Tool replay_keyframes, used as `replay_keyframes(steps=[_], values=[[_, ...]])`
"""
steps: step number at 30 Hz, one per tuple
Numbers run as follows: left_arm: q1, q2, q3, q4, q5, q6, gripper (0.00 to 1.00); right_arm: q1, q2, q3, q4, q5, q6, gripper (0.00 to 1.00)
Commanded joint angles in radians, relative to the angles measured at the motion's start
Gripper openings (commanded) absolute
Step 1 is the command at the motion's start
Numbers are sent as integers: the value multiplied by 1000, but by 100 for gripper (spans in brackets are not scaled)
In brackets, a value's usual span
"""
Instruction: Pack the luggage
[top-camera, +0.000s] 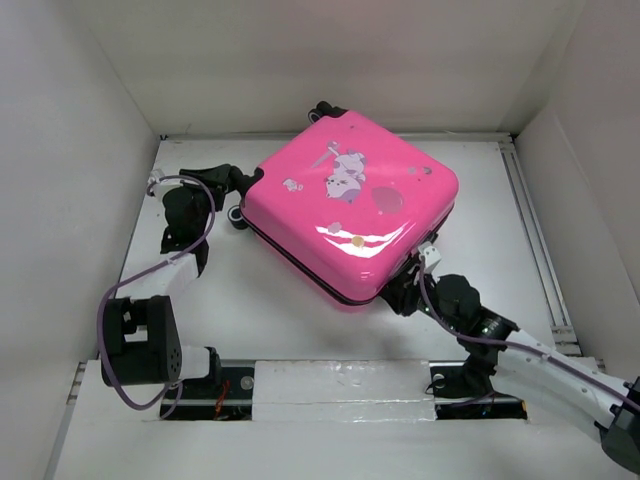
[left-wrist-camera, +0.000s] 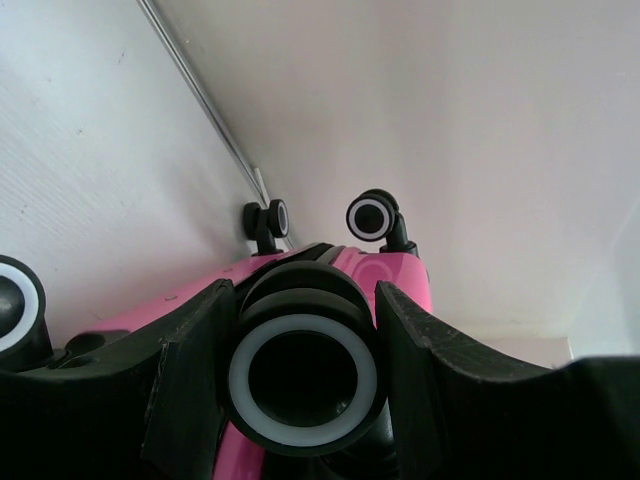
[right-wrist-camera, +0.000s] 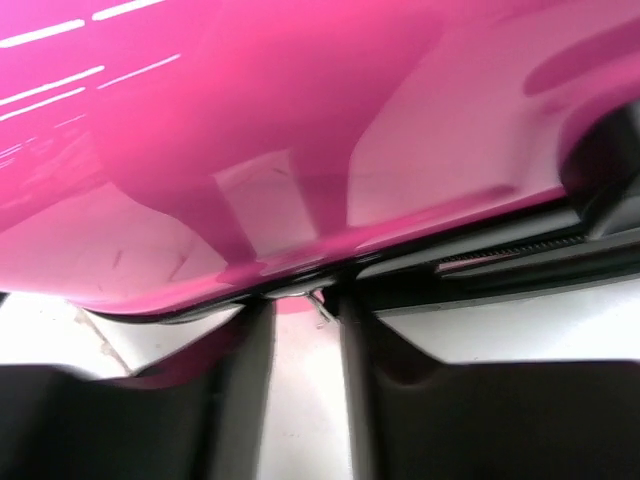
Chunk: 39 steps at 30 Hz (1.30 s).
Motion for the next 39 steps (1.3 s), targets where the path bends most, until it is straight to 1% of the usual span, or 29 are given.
replay_keyframes(steps=[1,2,3,5,6,9,12,14,15,16,17,18,20,22,23,25,27,31,33,37,39], values=[[-25,-43,42,107,114,28,0,-7,56,21,177,100,-3,29],[-25,-32,33,119,114,16,0,-7,71,10,192,100,-3,27],[-25,-20,19,128,114,16,0,-7,71,10,211,80,7,15],[-25,-6,10,139,114,16,0,-7,102,1,252,71,16,4],[-25,-6,-12,139,114,16,0,-7,102,1,262,38,17,0],[-25,-6,-59,200,105,7,0,-7,112,-8,271,-21,47,0],[-25,14,-69,200,93,7,0,25,67,-45,254,-73,95,0],[-16,14,-78,226,93,7,0,69,57,-17,172,-104,86,0],[-16,26,-78,237,93,-4,0,86,45,7,38,-104,67,0],[-7,40,-78,237,93,-13,0,103,45,33,-22,-87,67,0],[-7,49,-45,237,93,-13,0,114,45,84,-72,-98,49,0],[-7,60,-24,237,93,-13,0,124,63,101,-108,-127,40,0],[-7,92,26,237,93,-25,0,135,106,125,-108,-247,26,0],[-7,112,63,237,93,-36,0,163,166,162,-108,-260,8,0],[-7,121,81,237,105,-51,0,190,177,162,-108,-244,-2,0],[-7,135,146,191,105,-51,0,190,177,175,-108,-234,-2,0],[2,126,178,165,105,-27,0,190,163,184,-88,-234,-14,0],[2,97,192,79,15,56,0,200,132,202,-42,-257,20,0],[2,106,192,70,15,68,0,212,146,193,42,-257,59,0],[-8,106,62,174,15,42,0,246,246,204,177,-112,139,0],[-8,117,28,212,15,42,0,276,296,204,293,-103,171,0]])
